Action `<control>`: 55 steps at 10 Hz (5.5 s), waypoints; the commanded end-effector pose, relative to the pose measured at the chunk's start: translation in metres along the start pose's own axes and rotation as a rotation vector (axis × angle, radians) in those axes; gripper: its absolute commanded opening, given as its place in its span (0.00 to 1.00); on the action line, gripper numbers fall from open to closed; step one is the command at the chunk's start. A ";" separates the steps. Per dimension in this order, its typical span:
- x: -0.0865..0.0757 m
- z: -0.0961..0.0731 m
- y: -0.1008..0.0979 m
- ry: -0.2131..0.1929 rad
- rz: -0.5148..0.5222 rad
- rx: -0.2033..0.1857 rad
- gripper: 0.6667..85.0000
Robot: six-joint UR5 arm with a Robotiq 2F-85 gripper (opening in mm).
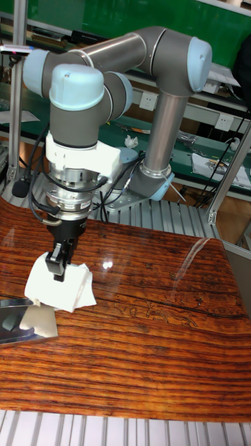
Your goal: Put the toilet paper on its holder
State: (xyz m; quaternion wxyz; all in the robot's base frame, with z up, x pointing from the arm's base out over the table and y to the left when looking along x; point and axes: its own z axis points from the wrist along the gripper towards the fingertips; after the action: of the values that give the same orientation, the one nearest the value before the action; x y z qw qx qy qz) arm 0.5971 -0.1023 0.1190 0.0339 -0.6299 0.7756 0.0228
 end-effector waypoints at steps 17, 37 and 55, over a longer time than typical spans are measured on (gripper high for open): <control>-0.065 0.006 -0.036 -0.055 -0.100 0.114 0.00; -0.040 0.011 -0.047 -0.085 -0.154 0.110 0.00; 0.006 0.017 -0.039 -0.043 -0.130 0.097 0.00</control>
State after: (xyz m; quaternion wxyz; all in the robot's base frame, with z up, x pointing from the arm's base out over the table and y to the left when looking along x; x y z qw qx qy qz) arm 0.6354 -0.1095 0.1006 0.0815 -0.6804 0.7283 -0.0054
